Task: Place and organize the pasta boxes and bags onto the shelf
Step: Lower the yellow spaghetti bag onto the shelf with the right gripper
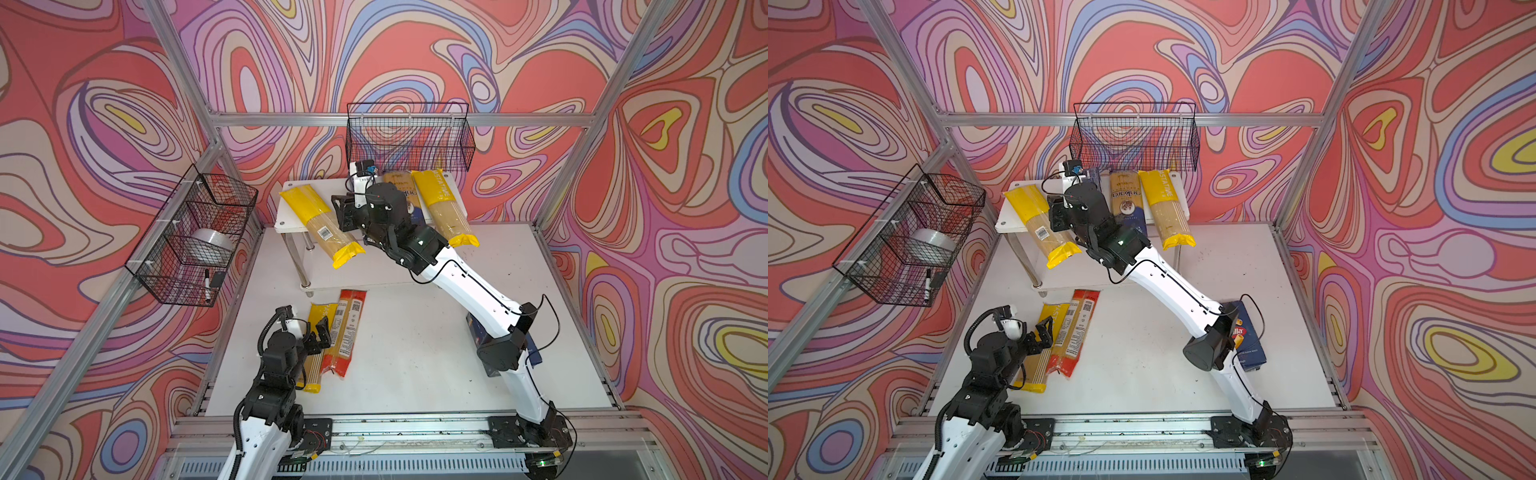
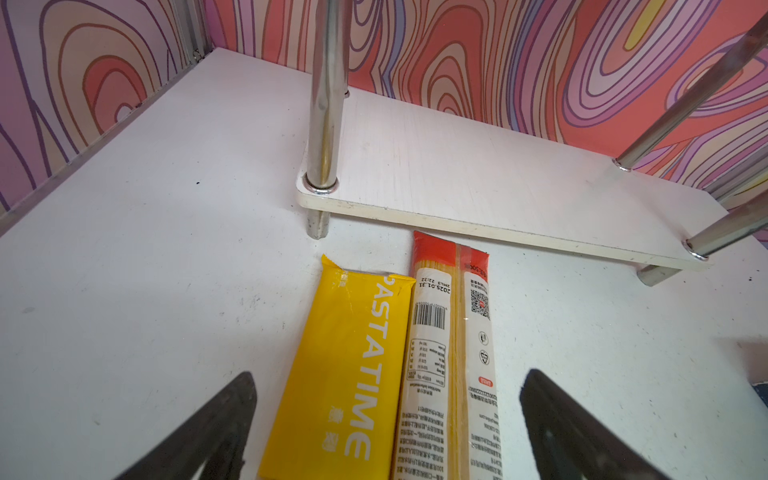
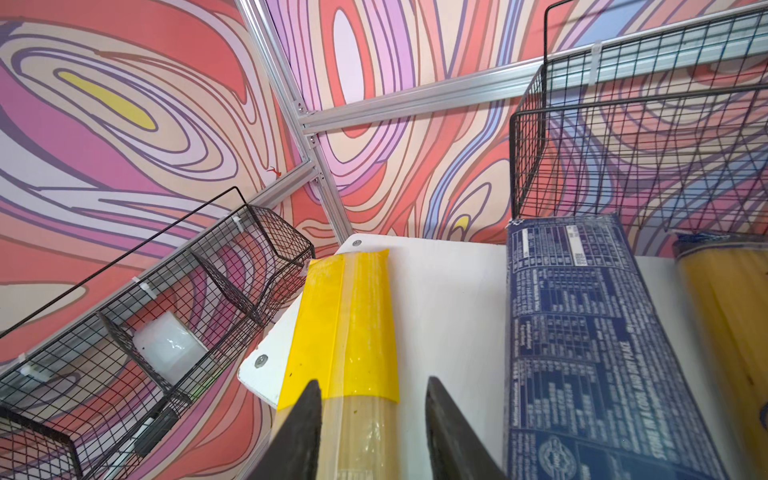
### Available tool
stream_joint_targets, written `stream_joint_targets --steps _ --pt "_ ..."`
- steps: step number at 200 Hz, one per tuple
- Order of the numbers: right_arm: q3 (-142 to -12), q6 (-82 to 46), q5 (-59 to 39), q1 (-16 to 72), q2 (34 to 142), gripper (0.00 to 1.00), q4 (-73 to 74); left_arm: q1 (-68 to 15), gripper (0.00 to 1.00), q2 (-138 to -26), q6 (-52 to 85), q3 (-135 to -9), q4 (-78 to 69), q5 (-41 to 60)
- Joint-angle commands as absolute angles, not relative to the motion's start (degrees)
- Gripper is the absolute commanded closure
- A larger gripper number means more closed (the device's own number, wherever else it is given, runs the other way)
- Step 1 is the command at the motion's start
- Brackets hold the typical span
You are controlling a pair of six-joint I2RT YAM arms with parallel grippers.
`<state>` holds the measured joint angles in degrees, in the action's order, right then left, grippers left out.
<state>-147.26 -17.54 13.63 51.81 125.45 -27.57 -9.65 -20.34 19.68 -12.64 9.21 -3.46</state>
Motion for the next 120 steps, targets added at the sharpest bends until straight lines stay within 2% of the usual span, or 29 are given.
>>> stream_joint_targets --steps 1,36,74,97,120 --pt "-144.3 -14.6 12.7 53.7 120.8 0.57 -29.4 -9.3 0.0 -20.0 19.3 -13.9 8.4 -3.7" --pt "-136.0 -8.6 17.8 59.4 111.9 0.55 -30.8 -9.3 0.0 -20.1 19.3 -13.9 8.3 -3.9" --pt "-116.1 -10.1 16.8 61.3 100.3 0.56 -23.2 -9.3 0.0 -20.0 19.3 -13.9 8.3 -3.7" --pt "-100.4 -12.0 14.0 61.5 93.9 0.63 -11.3 -9.3 0.0 -20.0 19.4 -13.9 8.4 -3.9" --pt "-95.5 -13.0 14.8 61.6 92.3 0.76 -9.6 -9.3 0.0 -19.6 19.3 -13.8 8.4 -3.7"
